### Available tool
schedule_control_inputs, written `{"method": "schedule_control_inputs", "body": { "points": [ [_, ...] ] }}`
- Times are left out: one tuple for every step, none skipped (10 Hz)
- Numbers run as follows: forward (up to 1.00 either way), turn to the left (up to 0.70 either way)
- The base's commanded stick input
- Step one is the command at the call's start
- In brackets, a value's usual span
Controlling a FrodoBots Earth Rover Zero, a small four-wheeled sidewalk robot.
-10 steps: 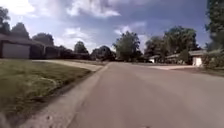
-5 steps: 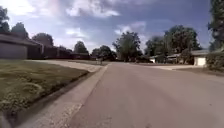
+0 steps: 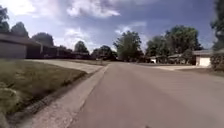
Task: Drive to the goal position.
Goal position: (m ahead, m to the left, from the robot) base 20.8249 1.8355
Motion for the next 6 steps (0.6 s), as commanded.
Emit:
{"method": "schedule_control_inputs", "body": {
  "points": [
    [1.00,0.00],
    [1.00,-0.03],
    [1.00,-0.05],
    [1.00,-0.02],
    [1.00,0.00],
    [1.00,0.00]
  ]
}}
